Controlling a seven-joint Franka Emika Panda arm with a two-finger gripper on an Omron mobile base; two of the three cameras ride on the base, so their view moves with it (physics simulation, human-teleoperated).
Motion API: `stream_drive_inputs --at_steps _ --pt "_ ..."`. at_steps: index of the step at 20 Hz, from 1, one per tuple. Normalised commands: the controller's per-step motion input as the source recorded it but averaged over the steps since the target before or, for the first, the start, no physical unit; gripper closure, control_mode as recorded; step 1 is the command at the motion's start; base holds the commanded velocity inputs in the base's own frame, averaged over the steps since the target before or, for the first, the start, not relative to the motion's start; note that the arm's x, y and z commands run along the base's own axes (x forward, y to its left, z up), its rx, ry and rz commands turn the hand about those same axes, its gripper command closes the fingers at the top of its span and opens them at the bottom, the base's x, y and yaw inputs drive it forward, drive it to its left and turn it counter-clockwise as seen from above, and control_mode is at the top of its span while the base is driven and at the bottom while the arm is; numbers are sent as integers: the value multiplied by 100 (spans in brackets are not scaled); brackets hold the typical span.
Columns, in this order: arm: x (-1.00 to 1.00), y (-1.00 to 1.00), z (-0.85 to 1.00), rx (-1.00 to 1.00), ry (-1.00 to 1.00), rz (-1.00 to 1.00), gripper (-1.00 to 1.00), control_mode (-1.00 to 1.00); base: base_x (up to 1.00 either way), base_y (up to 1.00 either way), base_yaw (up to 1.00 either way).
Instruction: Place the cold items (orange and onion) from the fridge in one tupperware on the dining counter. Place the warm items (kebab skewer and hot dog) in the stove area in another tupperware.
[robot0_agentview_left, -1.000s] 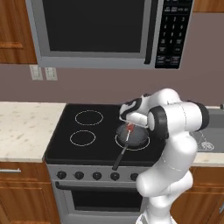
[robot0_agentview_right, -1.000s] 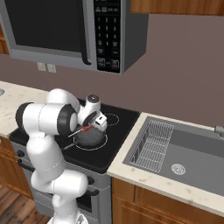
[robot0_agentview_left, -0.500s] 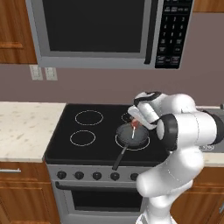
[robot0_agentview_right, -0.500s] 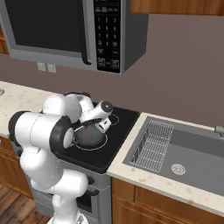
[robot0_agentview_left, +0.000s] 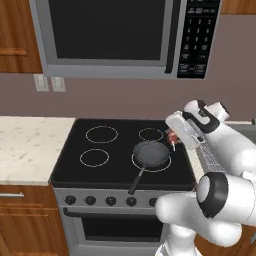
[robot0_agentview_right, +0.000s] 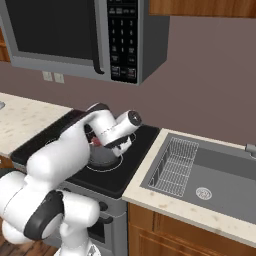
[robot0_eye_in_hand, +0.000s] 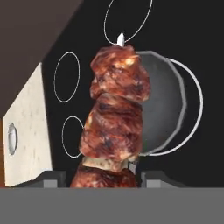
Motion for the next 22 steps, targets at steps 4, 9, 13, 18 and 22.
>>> stream_drive_inputs --at_steps 4,9,13,18,22 --pt "-100 -9 97 -2 47 -1 100 -100 0 0 0" --pt "-99 -1 46 -9 46 -19 100 -100 0 0 0" --pt "-100 0 0 -11 23 -35 100 -100 0 0 0" --pt "-93 0 -22 -9 1 -56 100 -100 0 0 0" --pt "-9 28 -21 -16 -11 -56 100 -100 0 0 0"
